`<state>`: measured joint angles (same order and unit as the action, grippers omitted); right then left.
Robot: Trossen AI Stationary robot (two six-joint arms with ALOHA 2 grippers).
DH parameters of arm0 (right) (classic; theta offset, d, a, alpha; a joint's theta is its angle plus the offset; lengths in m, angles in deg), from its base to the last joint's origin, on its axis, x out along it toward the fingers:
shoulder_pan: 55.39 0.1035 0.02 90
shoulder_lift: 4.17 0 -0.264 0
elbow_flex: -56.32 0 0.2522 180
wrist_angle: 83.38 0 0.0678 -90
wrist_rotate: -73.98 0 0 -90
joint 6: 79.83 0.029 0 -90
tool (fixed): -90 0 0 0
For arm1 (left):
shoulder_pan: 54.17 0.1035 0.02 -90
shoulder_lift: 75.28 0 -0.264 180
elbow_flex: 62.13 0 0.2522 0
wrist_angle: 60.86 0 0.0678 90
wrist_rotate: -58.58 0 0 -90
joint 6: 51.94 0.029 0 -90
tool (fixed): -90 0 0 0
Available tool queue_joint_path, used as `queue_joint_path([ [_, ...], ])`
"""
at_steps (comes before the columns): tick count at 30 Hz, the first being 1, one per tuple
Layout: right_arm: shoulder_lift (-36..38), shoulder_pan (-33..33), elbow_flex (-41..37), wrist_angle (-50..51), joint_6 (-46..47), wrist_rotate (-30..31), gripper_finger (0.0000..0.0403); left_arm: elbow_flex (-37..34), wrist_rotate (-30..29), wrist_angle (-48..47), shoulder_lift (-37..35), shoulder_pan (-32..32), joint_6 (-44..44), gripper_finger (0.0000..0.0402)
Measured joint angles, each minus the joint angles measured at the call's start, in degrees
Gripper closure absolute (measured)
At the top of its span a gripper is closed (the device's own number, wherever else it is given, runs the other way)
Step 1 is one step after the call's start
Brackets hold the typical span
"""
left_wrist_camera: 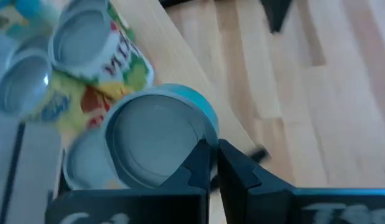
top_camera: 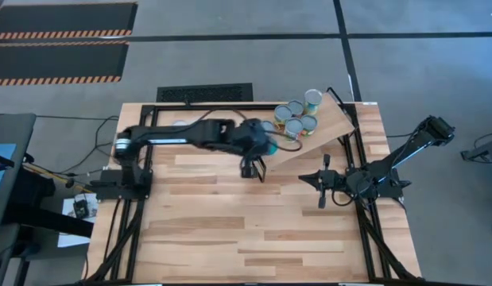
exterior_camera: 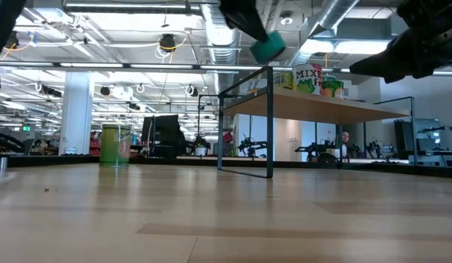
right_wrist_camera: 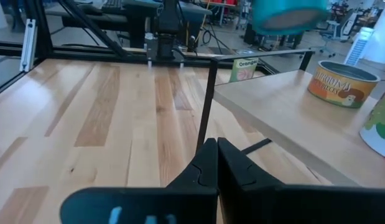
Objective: Pick and place cans onto a shelf
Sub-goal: Put the canned tuna on the shelf
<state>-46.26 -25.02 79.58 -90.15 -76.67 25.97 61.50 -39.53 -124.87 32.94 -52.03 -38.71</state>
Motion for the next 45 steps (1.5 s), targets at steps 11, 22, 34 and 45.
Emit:
queue_joint_path([
  [11, 0.0, 0.0, 0.02, 0.68, 0.35, -0.02, 0.039, 14.24, 0.31, -5.75, 13.2, 3.23, 3.07, 0.0401],
  [22, -0.01, 0.0, 0.02, 0.99, 0.48, -0.02, 0.039, 15.41, 0.36, -8.28, 15.66, 3.55, 3.2, 0.0399],
  [34, -0.02, 0.0, 0.02, 2.21, 1.99, 0.0, 0.039, 15.41, 0.32, -7.67, 15.66, 3.97, 2.09, 0.0397],
  [45, -0.02, 0.0, 0.02, 2.21, 1.97, 0.0, 0.039, 15.41, 0.16, -7.09, 15.64, 3.97, 2.1, 0.0338],
])
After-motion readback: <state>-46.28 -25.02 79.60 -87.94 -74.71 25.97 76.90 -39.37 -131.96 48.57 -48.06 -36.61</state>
